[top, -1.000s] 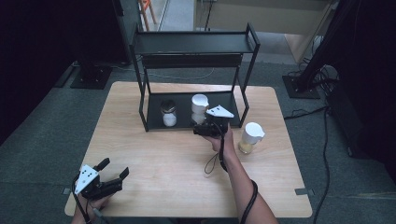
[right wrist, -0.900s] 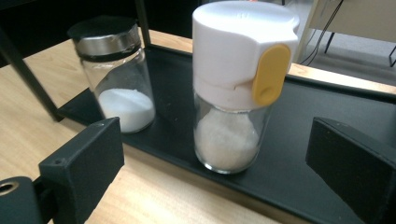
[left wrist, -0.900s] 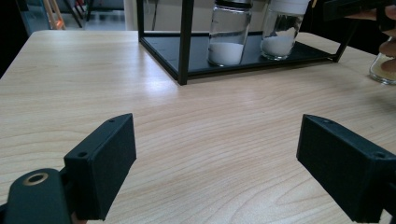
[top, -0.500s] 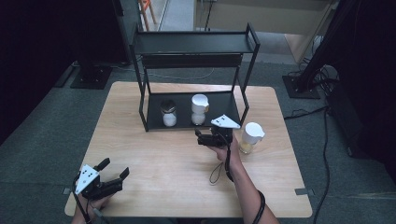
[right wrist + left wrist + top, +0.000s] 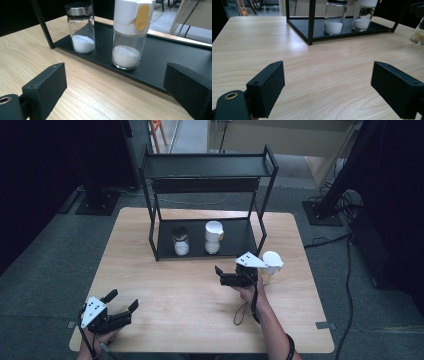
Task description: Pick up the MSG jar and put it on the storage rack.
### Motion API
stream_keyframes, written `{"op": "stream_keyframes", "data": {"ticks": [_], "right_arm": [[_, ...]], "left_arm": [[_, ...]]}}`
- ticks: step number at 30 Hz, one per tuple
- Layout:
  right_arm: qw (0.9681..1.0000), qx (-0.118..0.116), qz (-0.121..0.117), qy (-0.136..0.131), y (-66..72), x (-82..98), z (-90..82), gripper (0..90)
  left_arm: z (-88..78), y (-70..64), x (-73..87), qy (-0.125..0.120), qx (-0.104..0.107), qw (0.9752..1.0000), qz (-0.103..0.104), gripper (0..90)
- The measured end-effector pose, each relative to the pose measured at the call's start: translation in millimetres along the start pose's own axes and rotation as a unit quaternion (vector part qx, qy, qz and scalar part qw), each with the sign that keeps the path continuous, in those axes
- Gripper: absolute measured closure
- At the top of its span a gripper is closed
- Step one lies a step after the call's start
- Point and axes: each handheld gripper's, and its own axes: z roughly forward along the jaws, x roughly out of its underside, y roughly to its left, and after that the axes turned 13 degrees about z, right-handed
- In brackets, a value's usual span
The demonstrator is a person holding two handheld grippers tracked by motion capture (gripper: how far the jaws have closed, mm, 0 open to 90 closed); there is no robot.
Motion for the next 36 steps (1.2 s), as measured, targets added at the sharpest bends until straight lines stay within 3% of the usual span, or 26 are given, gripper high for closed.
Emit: {"op": "stream_keyframes", "data": {"ticks": [14,36], "right_arm": [[0.9995,-0.026,-0.014,-0.009,-4.7,9.7,-23.5,4.8],[0.9997,-0.019,-0.006,-0.014,-19.3,25.9,-54.4,4.8]], "left_arm": [[0.1,-0.2,0.0,0.001,-0.002,1.0000,0.001,12.2],[0.1,-0.3,0.2,0.000,-0.006,1.0000,-0.002,12.2]]}}
